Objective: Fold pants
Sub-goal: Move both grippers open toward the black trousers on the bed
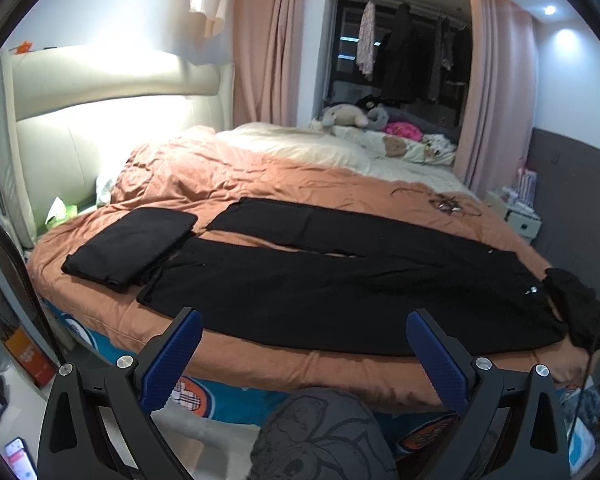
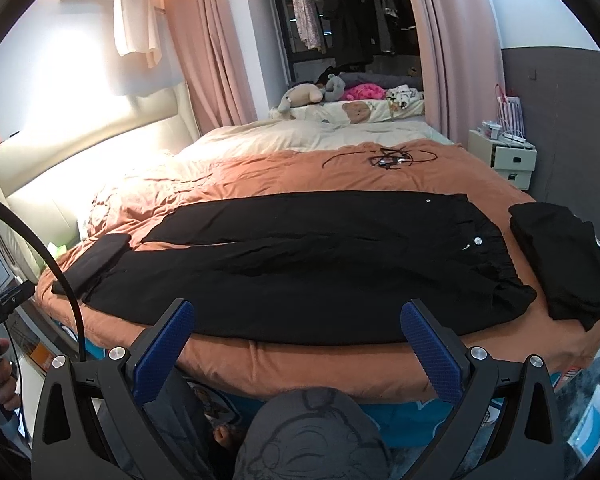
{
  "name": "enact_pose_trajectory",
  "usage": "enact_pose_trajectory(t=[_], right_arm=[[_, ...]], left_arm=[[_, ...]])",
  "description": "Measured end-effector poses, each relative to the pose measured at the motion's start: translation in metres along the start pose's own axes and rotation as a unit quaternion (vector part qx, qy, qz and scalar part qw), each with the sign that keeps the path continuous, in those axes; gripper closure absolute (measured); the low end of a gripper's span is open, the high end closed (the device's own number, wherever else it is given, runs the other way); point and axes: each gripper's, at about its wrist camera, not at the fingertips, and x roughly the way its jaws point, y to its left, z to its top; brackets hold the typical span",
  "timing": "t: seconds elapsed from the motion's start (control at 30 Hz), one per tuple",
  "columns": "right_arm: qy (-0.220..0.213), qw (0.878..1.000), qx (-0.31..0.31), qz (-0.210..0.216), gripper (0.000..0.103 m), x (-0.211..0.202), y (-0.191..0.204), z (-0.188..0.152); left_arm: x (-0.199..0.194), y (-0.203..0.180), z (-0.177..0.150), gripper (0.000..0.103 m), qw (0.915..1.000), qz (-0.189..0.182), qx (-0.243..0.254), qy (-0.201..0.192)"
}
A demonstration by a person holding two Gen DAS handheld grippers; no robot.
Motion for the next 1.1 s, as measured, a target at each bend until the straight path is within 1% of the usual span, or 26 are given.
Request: enact_pose_trajectory(t=[0.07, 0.1, 0.13, 0.23, 0.3, 0.33, 0.37, 0.4, 0.47, 0.5, 0.57, 0.6, 0.7, 0.77, 0.83, 0.97, 1.1], right_arm=[[-0.001, 1.000, 0.004, 0.001, 0.000, 0.005, -0.006, 0.004], [-0.002, 1.000, 0.007, 0.002, 0.000, 0.007, -0.009, 0.006], [-0.003, 1.000, 0.008, 0.002, 0.000, 0.009, -0.011, 0.008], [-0.006, 1.000, 0.017, -0.019, 0.000, 0.017, -0.023, 0.012], [-0.010, 0.999, 0.030, -0.028, 0.000, 0.022, -0.031, 0.015], [-0.011, 0.999, 0.036, -0.034, 0.000, 0.025, -0.033, 0.016], [-0.012, 0.998, 0.043, -0.041, 0.000, 0.027, -0.035, 0.017], [-0.014, 0.998, 0.050, -0.044, 0.000, 0.029, -0.038, 0.018], [-0.016, 0.997, 0.055, -0.055, 0.000, 0.036, -0.040, 0.020], [-0.015, 0.996, 0.056, -0.062, 0.000, 0.039, -0.040, 0.020], [-0.006, 0.995, 0.063, -0.078, 0.000, 0.047, -0.045, 0.022], [-0.003, 0.995, 0.065, -0.081, 0.000, 0.052, -0.041, 0.023], [0.006, 0.993, 0.077, -0.091, 0.000, 0.063, -0.048, 0.030], [0.010, 0.992, 0.076, -0.103, 0.000, 0.068, -0.048, 0.033], [0.009, 0.992, 0.078, -0.103, 0.000, 0.071, -0.050, 0.036], [0.010, 0.989, 0.089, -0.117, 0.000, 0.077, -0.058, 0.035], [0.028, 0.986, 0.106, -0.128, 0.000, 0.086, -0.062, 0.032]], left_arm=[[0.013, 0.002, 0.005, 0.000, 0.9996, 0.018, -0.006, 0.023], [0.022, 0.003, 0.005, 0.000, 0.9984, 0.026, -0.010, 0.049], [0.026, 0.005, 0.007, 0.000, 0.9984, 0.030, -0.010, 0.048], [0.044, 0.013, 0.012, 0.000, 0.9956, 0.041, -0.023, 0.081], [0.055, 0.018, 0.012, 0.000, 0.9931, 0.059, -0.028, 0.097], [0.058, 0.021, 0.012, 0.000, 0.9923, 0.068, -0.026, 0.100], [0.061, 0.025, 0.012, 0.000, 0.9924, 0.070, -0.023, 0.098], [0.066, 0.026, 0.012, 0.000, 0.9916, 0.066, -0.026, 0.108], [0.074, 0.032, 0.011, 0.000, 0.9913, 0.064, -0.024, 0.112], [0.078, 0.031, 0.010, 0.000, 0.9901, 0.064, -0.024, 0.122], [0.086, 0.037, 0.009, 0.000, 0.9897, 0.064, -0.028, 0.125], [0.091, 0.040, 0.008, 0.000, 0.9887, 0.067, -0.032, 0.130], [0.103, 0.045, 0.006, 0.000, 0.9868, 0.068, -0.036, 0.142], [0.111, 0.049, 0.004, 0.000, 0.9861, 0.069, -0.035, 0.147], [0.117, 0.051, 0.001, 0.000, 0.9858, 0.069, -0.031, 0.150], [0.134, 0.058, -0.005, 0.000, 0.9851, 0.056, -0.033, 0.159], [0.153, 0.070, -0.014, 0.000, 0.9822, 0.048, -0.055, 0.173]])
